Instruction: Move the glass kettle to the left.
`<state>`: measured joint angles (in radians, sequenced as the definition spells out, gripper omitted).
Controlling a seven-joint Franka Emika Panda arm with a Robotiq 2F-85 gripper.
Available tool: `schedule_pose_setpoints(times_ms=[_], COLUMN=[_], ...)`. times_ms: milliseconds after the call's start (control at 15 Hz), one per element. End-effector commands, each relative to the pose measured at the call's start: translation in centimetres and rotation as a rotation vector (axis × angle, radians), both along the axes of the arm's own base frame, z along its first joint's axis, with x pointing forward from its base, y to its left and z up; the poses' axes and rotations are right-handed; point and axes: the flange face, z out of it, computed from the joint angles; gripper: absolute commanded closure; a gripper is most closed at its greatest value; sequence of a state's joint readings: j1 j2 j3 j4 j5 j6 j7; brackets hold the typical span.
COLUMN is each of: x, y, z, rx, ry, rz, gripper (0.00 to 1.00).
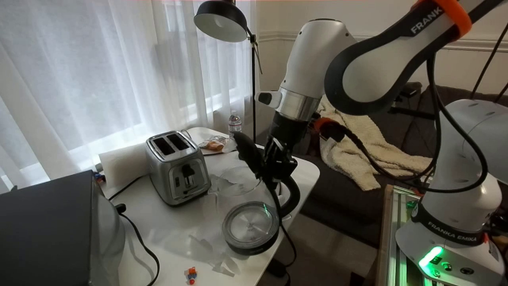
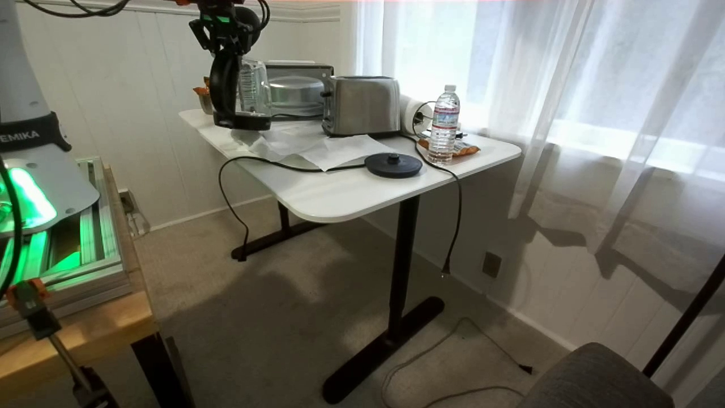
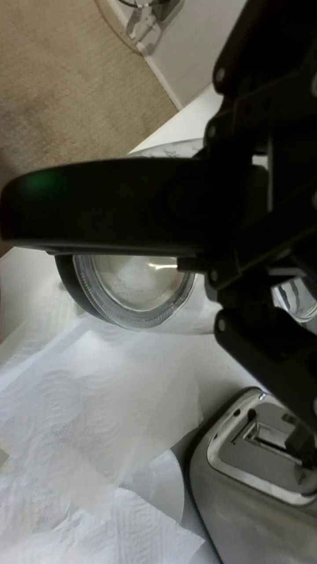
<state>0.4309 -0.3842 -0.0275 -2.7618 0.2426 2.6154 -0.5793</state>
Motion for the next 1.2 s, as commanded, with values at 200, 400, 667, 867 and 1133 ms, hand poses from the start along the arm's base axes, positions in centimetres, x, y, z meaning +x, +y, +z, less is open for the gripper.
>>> schedule_pose_setpoints(times_ms=[200, 400, 667, 867, 1133], x=[-1.5, -1.9, -2.1, -1.6, -0.2], y=[7.8, 10.5, 14.2, 16.0, 16.7], z=[0.6, 0.9, 0.0, -1.5, -3.3], rx=[0.012, 0.044, 0.128, 0.172, 0.153], ry=[-0.054, -0.073, -0.071, -0.069, -0.135], rz=[0.272, 0.370, 0.444, 0.441, 0.415], gripper=[0.81, 0.81, 0.81, 0.81, 0.81])
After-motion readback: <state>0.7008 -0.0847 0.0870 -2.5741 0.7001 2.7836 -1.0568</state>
